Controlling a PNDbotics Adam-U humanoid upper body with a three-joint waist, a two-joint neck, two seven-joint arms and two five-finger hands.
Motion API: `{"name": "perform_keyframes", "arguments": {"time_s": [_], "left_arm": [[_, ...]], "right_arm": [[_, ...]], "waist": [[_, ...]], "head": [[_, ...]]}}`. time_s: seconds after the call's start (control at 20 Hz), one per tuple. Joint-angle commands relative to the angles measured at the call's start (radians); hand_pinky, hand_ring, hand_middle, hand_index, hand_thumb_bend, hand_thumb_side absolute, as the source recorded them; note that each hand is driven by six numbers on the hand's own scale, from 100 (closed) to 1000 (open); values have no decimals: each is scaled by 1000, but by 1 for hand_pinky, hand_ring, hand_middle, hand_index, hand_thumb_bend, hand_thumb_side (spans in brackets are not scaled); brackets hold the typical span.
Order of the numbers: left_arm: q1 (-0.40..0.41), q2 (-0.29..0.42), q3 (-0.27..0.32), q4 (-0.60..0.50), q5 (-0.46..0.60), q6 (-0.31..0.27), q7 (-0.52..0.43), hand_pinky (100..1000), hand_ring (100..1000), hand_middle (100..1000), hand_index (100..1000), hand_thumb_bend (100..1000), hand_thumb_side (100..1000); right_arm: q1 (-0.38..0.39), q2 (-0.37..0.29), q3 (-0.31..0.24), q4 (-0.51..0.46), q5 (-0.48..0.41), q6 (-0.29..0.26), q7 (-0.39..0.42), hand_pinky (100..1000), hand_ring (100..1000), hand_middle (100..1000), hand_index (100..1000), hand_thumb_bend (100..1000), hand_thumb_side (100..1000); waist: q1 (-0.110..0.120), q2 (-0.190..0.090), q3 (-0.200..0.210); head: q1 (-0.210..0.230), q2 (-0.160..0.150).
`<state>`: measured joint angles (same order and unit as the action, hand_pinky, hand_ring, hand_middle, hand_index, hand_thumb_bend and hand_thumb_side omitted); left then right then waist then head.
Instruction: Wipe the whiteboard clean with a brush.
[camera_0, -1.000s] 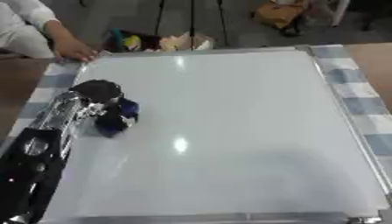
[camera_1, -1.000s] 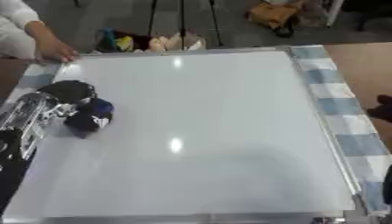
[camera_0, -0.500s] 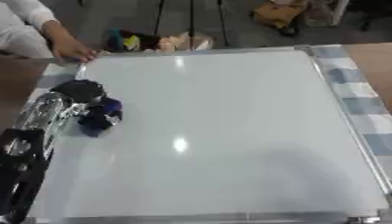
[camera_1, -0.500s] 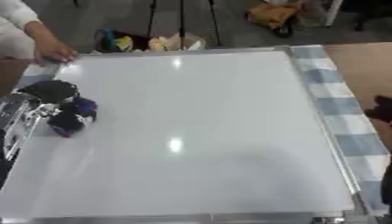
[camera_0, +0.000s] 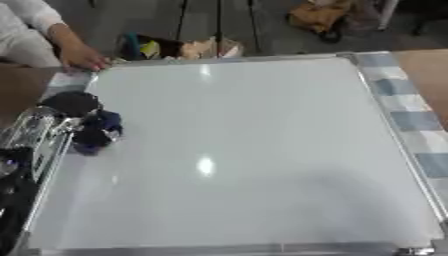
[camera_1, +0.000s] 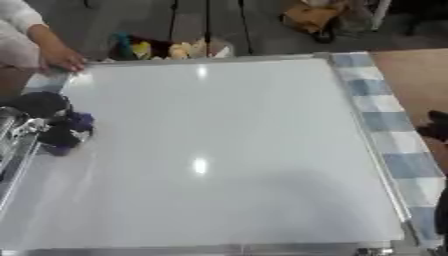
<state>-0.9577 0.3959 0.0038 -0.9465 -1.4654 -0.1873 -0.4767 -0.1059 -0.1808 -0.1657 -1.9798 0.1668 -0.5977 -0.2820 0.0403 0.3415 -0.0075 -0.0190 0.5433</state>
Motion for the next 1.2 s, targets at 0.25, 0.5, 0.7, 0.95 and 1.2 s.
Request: {"name": "perform_keyframes", "arguments": {"time_s": [0.25, 0.5, 0.7, 0.95, 1.2], "left_arm": [[25, 20, -2, 68, -20, 0, -8, 344, 475, 333, 383, 100, 786], [21, 12, -3, 71, -5, -9, -11, 337, 471, 326, 379, 100, 789], [14, -4, -13, 61, 9, -24, -21, 332, 468, 323, 377, 100, 796], [6, -34, -32, 41, 8, -45, -34, 328, 466, 320, 376, 100, 798], [6, -68, -55, 10, 9, -74, -45, 320, 461, 313, 374, 100, 804]], "right_arm": [[-6, -7, -1, -20, 10, -4, 0, 642, 753, 580, 801, 100, 773], [-7, -9, -1, -20, 8, -2, 0, 642, 753, 579, 801, 100, 776], [-7, -10, -1, -20, 6, 0, 0, 642, 753, 579, 801, 100, 771], [-8, -12, -1, -20, 2, 1, -2, 642, 753, 578, 800, 100, 769], [-8, -14, -1, -20, -2, 1, -3, 643, 753, 578, 800, 100, 768]], "waist": [[-10, -4, -2], [-7, -6, -3], [-7, -6, -3], [-6, -8, -3], [-7, -9, -2]], "head": [[0, -9], [0, -10], [2, -9], [4, -9], [7, -7]]}}
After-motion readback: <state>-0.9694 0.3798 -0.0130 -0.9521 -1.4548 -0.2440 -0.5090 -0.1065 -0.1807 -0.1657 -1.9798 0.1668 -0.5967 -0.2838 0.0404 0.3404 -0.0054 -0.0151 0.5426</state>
